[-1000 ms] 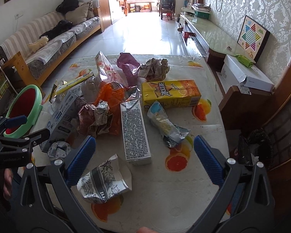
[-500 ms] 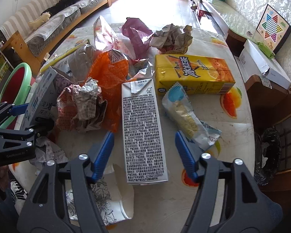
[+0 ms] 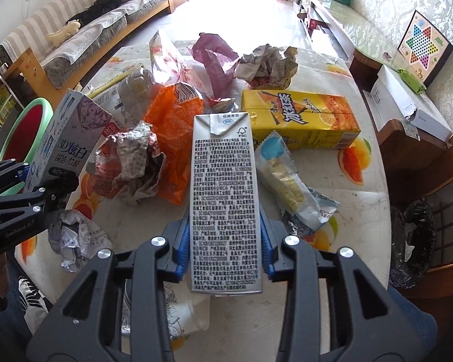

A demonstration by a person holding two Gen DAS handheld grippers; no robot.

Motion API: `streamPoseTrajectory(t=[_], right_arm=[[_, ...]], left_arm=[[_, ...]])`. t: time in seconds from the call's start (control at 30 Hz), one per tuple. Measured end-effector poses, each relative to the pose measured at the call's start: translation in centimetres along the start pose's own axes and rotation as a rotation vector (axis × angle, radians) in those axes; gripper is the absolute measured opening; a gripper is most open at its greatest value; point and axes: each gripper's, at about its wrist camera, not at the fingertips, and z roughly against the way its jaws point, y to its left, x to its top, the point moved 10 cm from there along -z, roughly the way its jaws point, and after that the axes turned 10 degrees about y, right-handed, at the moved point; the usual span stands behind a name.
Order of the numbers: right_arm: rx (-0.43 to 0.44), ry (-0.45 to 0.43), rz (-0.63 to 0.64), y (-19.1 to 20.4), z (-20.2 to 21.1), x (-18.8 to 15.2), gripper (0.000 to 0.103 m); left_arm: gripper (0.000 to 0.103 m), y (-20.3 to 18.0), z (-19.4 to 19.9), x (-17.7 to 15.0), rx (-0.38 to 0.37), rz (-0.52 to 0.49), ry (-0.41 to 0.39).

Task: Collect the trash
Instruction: 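Grasp the toothpaste box with the left tool while the right tool grasps the milk carton, then carry both boxes over the red bin and open both tools to drop them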

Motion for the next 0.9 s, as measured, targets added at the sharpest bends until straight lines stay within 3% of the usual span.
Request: streamPoseTrajectory(t=[0.4,0.63,0.9], right_arm=[[-0.015,-0.160,0.023,1.6,8.2,1.0,0.036],[0.000,-0.227,0.068,5.6,11.7,1.7,0.036],[0.034,-0.254,0.153,11.7,13.0,3.3,0.036]], left_arm=[[0.038,1.8,8.4,-0.6,-0.017,0.088,-0.166],[0.038,5.2,12.4,-2.5,0.001,0.160,-0.239],[0.038,10.7,14.6,-3.4,0.024,0.260,-0.297]])
